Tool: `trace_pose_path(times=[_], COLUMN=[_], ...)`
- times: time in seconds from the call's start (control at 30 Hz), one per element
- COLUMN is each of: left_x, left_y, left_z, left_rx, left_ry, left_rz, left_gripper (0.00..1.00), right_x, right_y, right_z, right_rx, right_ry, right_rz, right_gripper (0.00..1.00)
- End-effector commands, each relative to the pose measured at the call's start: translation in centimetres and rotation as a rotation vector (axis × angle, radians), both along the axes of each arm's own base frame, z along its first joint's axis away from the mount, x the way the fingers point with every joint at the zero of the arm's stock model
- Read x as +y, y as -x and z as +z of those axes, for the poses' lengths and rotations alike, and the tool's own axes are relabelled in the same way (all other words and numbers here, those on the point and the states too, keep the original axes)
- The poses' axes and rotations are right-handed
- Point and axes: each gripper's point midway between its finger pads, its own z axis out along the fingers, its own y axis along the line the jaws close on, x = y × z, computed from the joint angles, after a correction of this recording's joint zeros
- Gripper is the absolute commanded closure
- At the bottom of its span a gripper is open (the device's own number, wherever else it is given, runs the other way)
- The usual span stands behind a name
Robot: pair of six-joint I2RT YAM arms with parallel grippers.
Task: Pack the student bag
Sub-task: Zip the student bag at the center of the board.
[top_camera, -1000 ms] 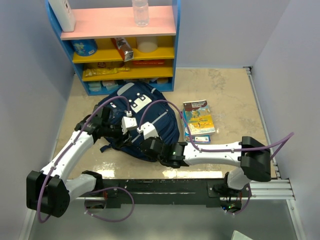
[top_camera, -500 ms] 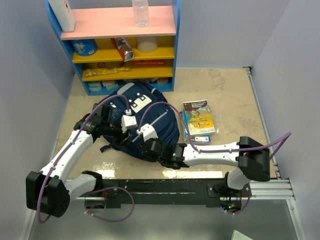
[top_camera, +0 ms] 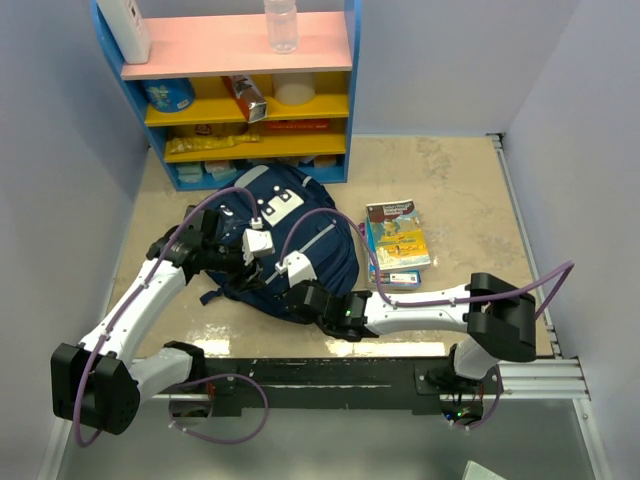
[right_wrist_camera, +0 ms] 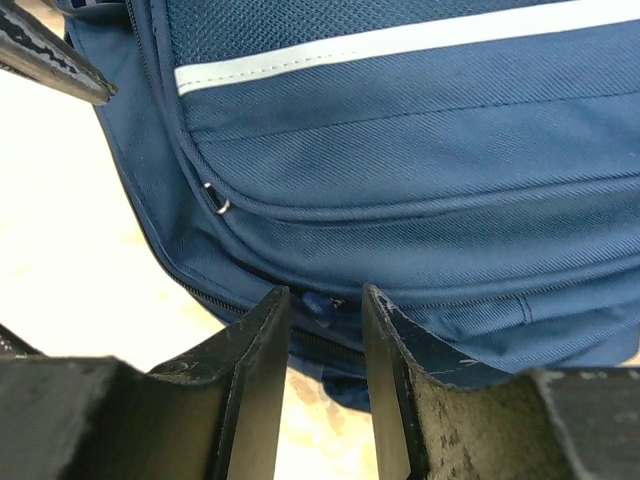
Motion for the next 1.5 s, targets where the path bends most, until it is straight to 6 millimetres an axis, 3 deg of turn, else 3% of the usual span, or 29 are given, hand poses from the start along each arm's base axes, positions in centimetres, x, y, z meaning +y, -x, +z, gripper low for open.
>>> trace_pose_path(times=[0.0, 0.17, 0.33, 0.43, 0.6, 0.67, 1.0, 1.17, 1.27, 1.47], left_x=[-0.5, -0.5, -0.5, -0.5, -0.6, -0.7, -1.7, -2.5, -3.2, -3.8], left_y=[-0.6, -0.5, -0.3, 0.0, 0.7, 0.9, 3.0, 3.7, 3.5, 3.1], left_z=[1.8, 1.8, 1.7, 1.6, 1.8, 1.9, 2.8, 2.7, 3.1, 2.2], left_rx=[-0.040, -0.037, -0.031, -0.029, -0.038, -0.043, -0.081, -0.108, -0.158, -0.191], left_ry=[0.039, 0.040, 0.040, 0.035, 0.041, 0.048, 0.121, 0.120, 0.130, 0.105], left_rz=[-0.020, -0.023, -0.033, -0.048, -0.091, -0.107, -0.233, -0.296, -0.304, -0.282], left_gripper=[0.43, 0.43, 0.43, 0.43, 0.43, 0.42, 0.39, 0.39, 0.38, 0.41], right_x=[1.2, 1.3, 0.9, 0.6, 1.1, 1.4, 2.3, 2.8, 2.9, 3.0], right_y=[-0.3, -0.3, -0.5, -0.9, -1.2, -1.1, -0.7, -0.7, -0.6, -0.3], right_z=[0.1, 0.0, 0.5, 2.2, 7.9, 9.1, 11.9, 14.9, 16.2, 17.6], right_rx=[-0.031, -0.035, -0.047, -0.075, -0.124, -0.123, -0.112, -0.121, -0.122, -0.115], right_ry=[-0.034, -0.033, -0.044, -0.077, -0.222, -0.259, -0.354, -0.430, -0.467, -0.519], right_rz=[0.014, 0.018, 0.001, -0.018, -0.014, -0.007, 0.006, 0.004, 0.006, 0.015], right_gripper=[0.62, 0.68, 0.83, 0.90, 1.00, 1.00, 1.00, 1.00, 1.00, 1.00])
